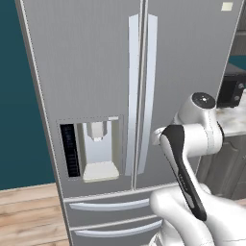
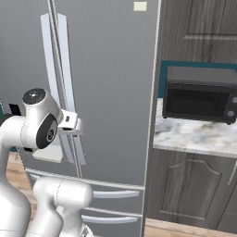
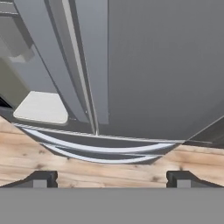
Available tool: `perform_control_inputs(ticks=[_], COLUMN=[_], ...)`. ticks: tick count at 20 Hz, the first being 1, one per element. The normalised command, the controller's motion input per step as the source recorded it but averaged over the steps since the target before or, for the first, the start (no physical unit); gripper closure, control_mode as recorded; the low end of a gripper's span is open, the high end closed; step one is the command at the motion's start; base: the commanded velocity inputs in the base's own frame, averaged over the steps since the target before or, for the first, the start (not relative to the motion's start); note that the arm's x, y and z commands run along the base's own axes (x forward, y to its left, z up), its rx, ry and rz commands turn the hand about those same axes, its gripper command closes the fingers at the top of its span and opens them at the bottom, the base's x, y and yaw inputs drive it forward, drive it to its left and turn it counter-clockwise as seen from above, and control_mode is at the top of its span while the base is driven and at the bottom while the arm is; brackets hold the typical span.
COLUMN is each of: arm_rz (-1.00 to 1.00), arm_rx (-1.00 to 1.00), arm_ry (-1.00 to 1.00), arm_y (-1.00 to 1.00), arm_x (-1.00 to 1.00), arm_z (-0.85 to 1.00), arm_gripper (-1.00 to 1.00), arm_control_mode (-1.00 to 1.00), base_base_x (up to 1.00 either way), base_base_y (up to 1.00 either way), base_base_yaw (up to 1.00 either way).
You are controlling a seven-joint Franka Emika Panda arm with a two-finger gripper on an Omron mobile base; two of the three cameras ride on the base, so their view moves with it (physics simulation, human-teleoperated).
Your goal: Retrieve the tangerine and mango from the fridge and place them into the bowl on the dining table.
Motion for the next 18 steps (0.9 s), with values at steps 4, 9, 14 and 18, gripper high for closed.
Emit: perform_control_inputs(ticks=[4,9,14,18], arm_rz=[0.0,0.0,0.0,0.0], arm_rx=[0.0,0.0,0.0,0.0], arm_ry=[0.0,0.0,0.0,0.0], arm_y=[0.0,0.01,0.0,0.0], arm_x=[-0.04,-0.02,-0.03,0.0], arm_z=[-0.15,-0.12,-0.02,0.0], arm_gripper=[-1.0,-1.0,-1.0,-1.0], arm_control_mode=[-1.0,-1.0,1.0,1.0], base_base_x=[0.0,0.0,-0.22,-0.35], base_base_y=[0.0,0.0,0.03,0.2], base_base_yaw=[0.0,0.0,0.0,0.0])
